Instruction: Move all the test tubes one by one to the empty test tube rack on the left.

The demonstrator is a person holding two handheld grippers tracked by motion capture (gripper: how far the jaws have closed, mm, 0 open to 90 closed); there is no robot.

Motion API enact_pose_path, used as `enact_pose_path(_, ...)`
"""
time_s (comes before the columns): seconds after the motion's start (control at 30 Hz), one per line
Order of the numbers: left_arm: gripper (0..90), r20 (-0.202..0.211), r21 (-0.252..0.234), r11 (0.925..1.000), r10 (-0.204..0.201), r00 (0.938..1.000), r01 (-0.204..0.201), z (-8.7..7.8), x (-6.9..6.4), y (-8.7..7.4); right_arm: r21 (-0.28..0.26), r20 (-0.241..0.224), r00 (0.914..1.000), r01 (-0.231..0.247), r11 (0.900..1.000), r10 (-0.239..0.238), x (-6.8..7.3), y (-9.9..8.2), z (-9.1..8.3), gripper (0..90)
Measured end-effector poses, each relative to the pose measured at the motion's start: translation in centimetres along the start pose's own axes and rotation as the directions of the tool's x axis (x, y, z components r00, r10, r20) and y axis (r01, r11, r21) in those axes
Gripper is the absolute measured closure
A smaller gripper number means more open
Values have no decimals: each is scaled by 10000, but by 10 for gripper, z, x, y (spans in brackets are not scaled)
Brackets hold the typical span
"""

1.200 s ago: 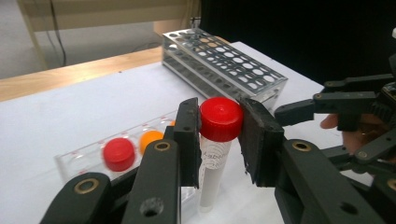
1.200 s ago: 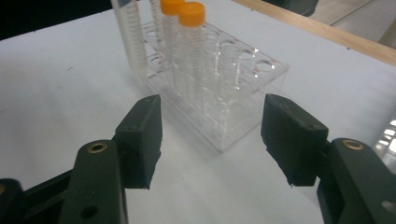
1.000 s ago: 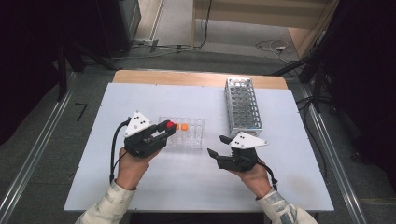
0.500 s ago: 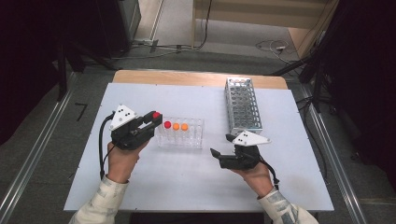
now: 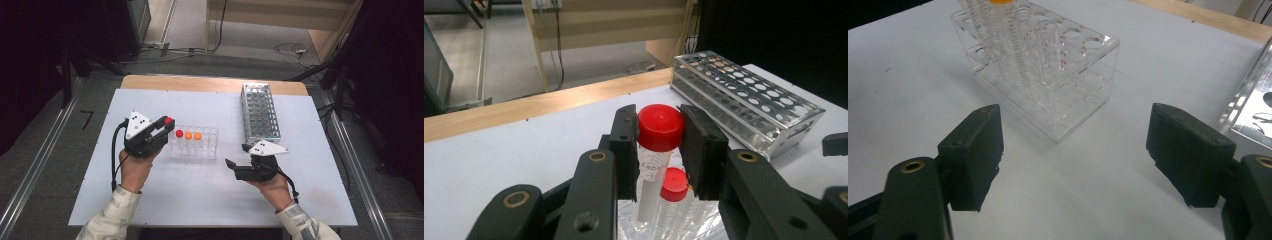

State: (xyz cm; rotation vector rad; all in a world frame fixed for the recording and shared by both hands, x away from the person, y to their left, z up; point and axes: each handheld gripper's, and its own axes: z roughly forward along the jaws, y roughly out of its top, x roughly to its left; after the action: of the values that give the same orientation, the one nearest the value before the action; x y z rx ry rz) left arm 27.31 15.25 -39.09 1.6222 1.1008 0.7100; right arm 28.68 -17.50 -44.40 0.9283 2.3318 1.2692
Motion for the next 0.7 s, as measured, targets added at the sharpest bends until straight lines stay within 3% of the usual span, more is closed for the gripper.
enact_pose_path(0.33,694,-113,374,9993,-40,9999,44,10,0,-12,43,42,10000,34,10000,-35,0,0,0,215)
enact_pose_path(0.7,688,-14,638,9973,-377,9993,377,14,2,-22,56,83,9999,72,10000,-72,0,0,0,217)
